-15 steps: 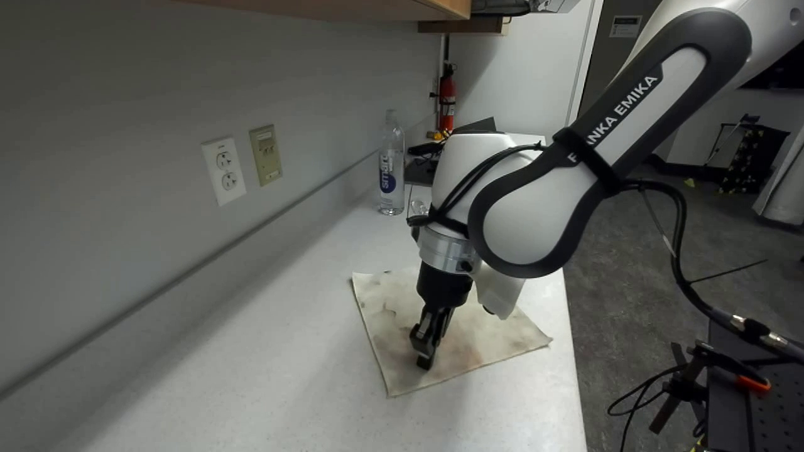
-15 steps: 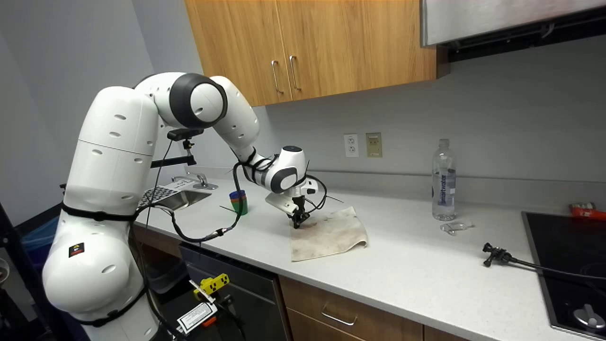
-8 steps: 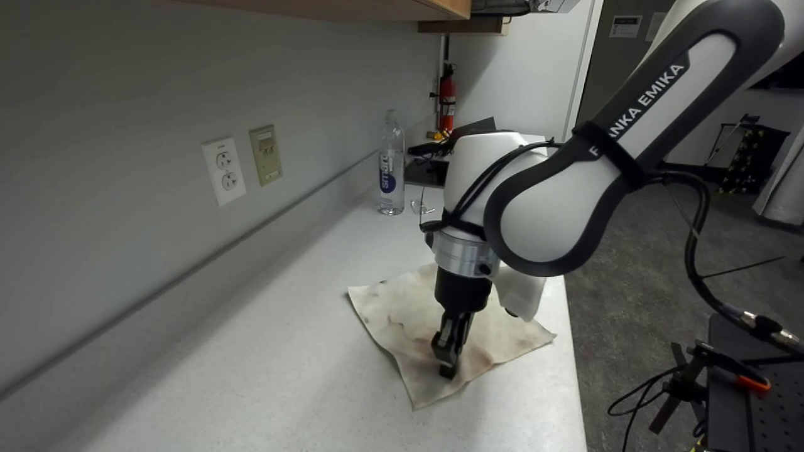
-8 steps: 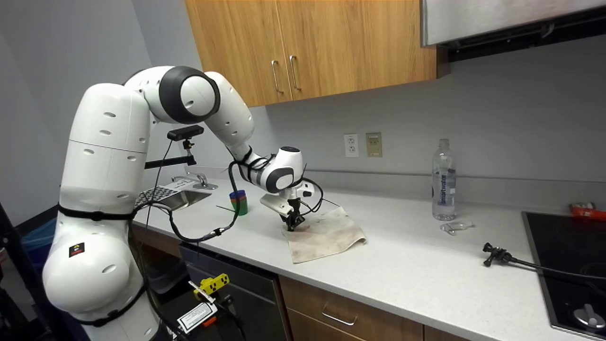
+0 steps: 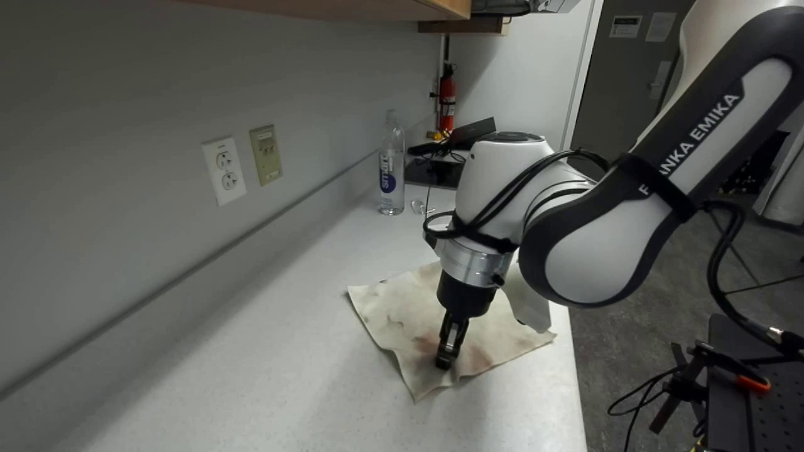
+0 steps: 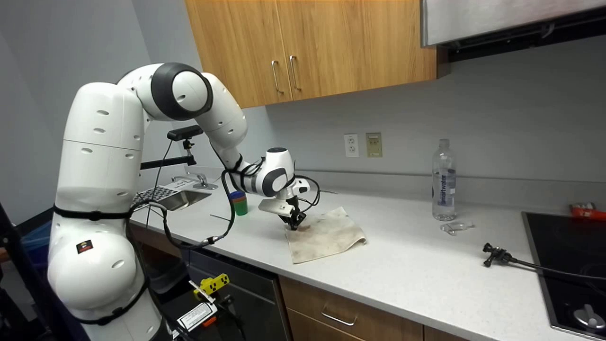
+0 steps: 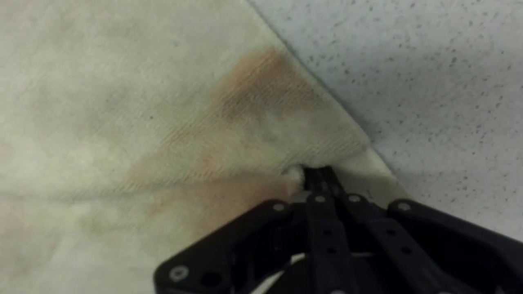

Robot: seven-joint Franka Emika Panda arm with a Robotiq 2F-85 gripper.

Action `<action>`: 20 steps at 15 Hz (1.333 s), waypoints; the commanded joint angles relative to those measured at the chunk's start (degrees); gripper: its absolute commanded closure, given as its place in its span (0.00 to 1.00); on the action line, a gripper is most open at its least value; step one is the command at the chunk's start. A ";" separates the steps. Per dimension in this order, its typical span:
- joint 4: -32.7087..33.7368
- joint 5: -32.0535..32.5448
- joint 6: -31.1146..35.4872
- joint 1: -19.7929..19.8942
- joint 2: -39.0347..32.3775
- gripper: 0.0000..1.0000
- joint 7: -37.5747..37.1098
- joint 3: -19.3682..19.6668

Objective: Unfold the towel and lay it flat on the countertop

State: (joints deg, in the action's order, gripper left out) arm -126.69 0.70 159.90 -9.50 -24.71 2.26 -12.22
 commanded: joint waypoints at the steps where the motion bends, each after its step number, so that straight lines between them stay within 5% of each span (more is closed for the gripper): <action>1: -0.76 2.17 4.87 -1.76 0.83 1.00 -0.20 1.76; 10: -4.09 1.57 3.44 -1.03 7.88 1.00 0.59 0.34; 20: -15.65 12.07 -5.37 -1.34 27.01 1.00 -1.78 2.51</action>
State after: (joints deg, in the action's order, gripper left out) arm -137.01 9.26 156.64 -10.41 -5.63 1.81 -10.64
